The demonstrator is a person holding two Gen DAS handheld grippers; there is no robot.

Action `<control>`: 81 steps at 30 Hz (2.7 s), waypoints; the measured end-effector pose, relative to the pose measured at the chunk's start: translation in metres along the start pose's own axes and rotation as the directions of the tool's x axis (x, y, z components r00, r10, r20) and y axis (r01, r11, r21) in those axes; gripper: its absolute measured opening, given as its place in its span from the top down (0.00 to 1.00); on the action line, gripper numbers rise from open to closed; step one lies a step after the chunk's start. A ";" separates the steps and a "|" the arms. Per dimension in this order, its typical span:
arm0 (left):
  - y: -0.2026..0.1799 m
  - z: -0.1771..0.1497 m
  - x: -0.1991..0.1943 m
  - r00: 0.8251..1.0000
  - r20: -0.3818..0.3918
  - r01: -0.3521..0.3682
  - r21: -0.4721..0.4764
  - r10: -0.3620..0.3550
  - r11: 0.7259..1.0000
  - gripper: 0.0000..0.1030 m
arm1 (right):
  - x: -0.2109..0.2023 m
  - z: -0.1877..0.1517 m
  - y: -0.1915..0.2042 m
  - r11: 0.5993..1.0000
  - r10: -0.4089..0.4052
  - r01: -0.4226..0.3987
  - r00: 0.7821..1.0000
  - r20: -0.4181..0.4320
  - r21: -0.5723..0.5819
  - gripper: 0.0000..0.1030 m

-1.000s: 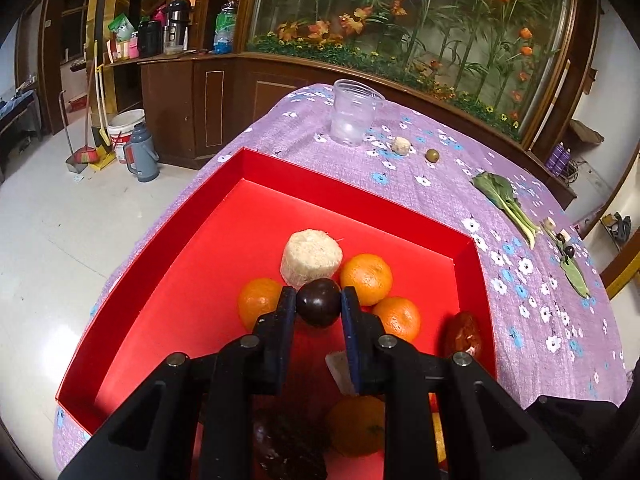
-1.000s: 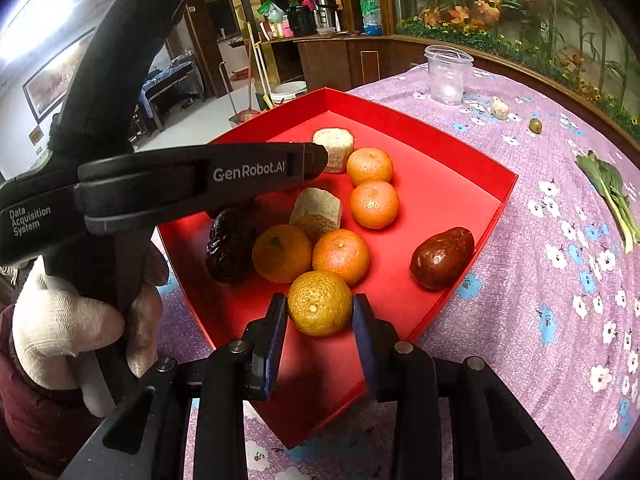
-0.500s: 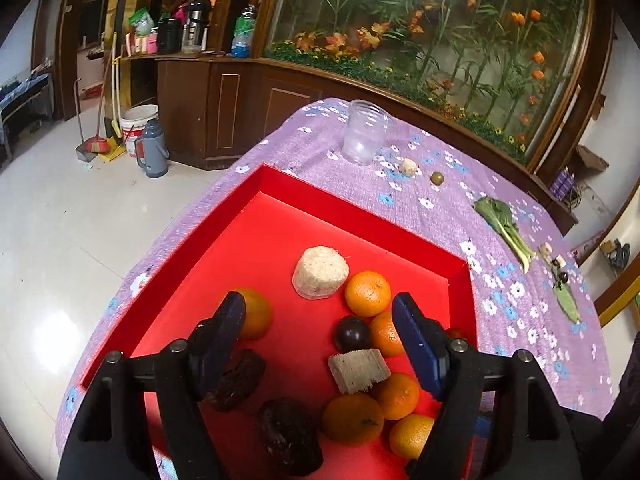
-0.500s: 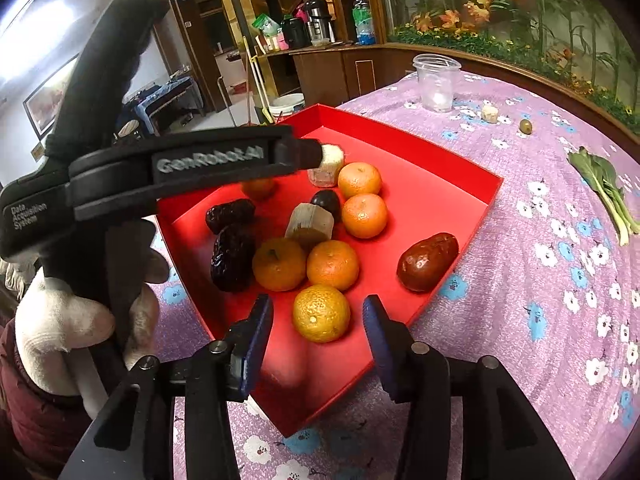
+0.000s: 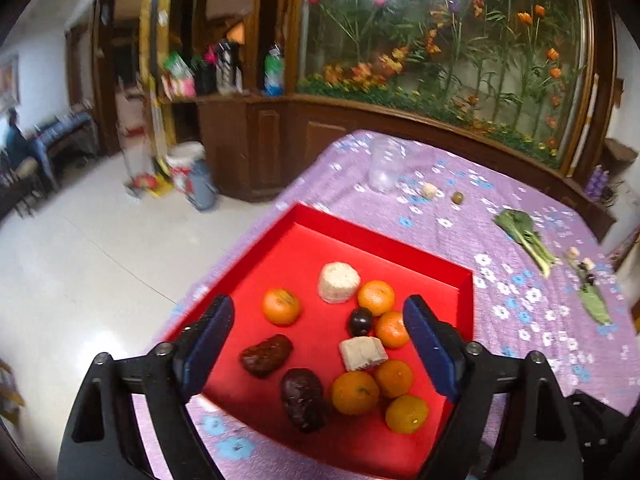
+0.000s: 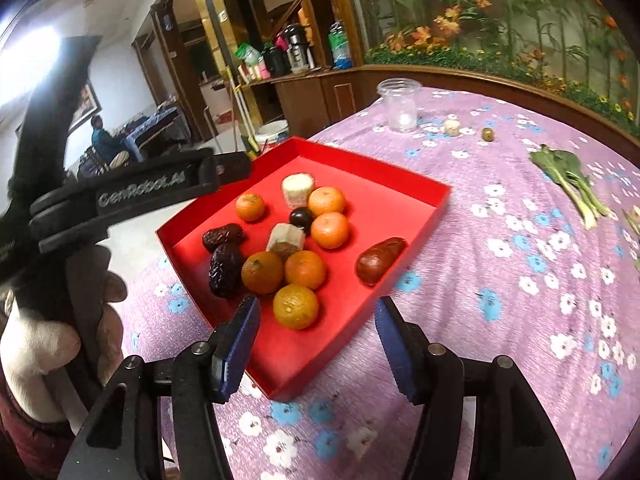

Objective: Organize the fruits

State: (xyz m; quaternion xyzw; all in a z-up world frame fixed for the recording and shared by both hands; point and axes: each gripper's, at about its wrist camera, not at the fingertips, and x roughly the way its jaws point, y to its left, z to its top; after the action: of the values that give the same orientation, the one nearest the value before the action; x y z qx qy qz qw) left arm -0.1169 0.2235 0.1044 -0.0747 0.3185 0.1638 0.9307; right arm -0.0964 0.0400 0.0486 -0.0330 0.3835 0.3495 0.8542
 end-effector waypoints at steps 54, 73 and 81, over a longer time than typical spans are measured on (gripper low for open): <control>-0.034 -0.036 -0.103 0.960 0.248 -0.132 -0.006 0.130 0.991 0.00 | -0.073 -0.014 0.009 0.989 -0.126 0.137 0.973 0.193 -0.047 0.14; -0.005 -0.044 -0.047 0.994 0.079 -0.074 -0.042 0.077 0.996 0.00 | -0.023 0.005 0.027 0.978 -0.161 0.175 0.980 0.116 -0.116 0.13; 0.008 -0.048 -0.030 0.999 0.026 -0.042 -0.084 0.044 0.996 0.00 | -0.005 0.008 0.035 0.971 -0.172 0.185 0.981 0.092 -0.150 0.13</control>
State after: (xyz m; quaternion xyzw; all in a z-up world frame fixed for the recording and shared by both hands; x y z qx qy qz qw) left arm -0.1695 0.2119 0.0855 -0.1045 0.3000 0.1980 0.9273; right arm -0.1149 0.0662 0.0649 -0.1212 0.3165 0.3015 0.8912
